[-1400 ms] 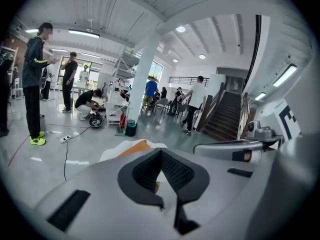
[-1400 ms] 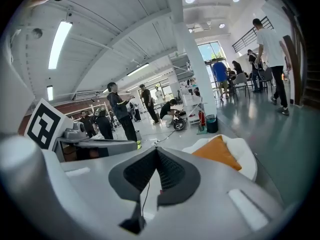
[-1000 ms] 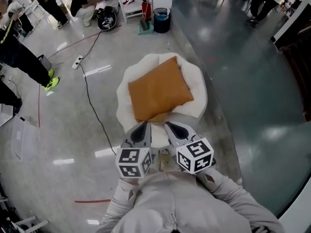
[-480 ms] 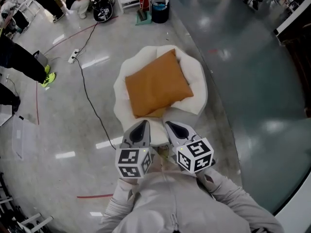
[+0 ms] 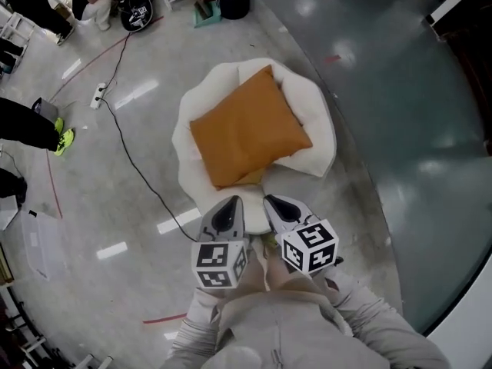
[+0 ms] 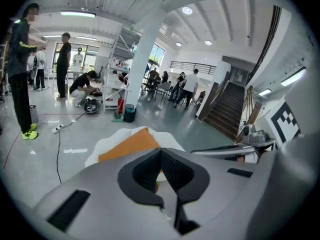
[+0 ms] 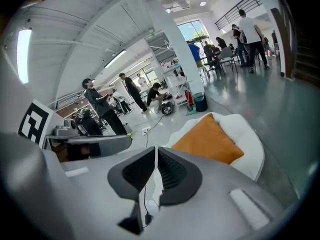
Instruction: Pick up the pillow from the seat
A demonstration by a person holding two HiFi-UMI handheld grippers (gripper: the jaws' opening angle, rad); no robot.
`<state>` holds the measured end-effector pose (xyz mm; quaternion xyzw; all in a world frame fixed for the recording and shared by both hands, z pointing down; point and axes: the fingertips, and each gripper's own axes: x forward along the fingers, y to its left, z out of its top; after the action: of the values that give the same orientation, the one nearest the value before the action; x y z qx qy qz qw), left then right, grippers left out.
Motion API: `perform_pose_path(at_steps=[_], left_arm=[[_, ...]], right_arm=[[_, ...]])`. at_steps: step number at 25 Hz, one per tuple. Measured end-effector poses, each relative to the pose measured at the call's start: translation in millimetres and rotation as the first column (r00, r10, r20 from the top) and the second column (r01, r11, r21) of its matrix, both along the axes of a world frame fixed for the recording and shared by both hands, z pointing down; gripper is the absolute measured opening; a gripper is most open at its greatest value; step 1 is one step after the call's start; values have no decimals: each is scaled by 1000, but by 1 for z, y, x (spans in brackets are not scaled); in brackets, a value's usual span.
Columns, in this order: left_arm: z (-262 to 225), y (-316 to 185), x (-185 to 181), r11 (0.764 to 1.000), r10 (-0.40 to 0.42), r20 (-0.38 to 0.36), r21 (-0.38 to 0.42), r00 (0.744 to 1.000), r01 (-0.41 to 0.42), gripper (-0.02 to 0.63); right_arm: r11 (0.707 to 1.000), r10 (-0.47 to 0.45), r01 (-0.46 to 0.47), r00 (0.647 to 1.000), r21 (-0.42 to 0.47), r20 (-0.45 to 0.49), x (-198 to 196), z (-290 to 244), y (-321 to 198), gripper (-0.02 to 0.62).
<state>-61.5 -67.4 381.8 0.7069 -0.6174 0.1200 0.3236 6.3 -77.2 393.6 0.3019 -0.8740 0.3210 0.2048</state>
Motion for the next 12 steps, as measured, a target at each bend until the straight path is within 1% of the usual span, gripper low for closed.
perform_pose_path(at_steps=[3,7,12], left_arm=[[29,-22,-9,999,30,-11,-20,1000,-30,0],[71,-45,-17,996,77,9,-41,997,-77,0],[125,-65,-17,993,95,-16,-67,995,-96,0]], right_arm=[[999,43,-43,999,-32,-9,-9,31,-18,17],[993,93,-94,996,-73,-19,-16,77,-39,18],[978,165,-168,986,-127,-35,-10,136,-59,34]])
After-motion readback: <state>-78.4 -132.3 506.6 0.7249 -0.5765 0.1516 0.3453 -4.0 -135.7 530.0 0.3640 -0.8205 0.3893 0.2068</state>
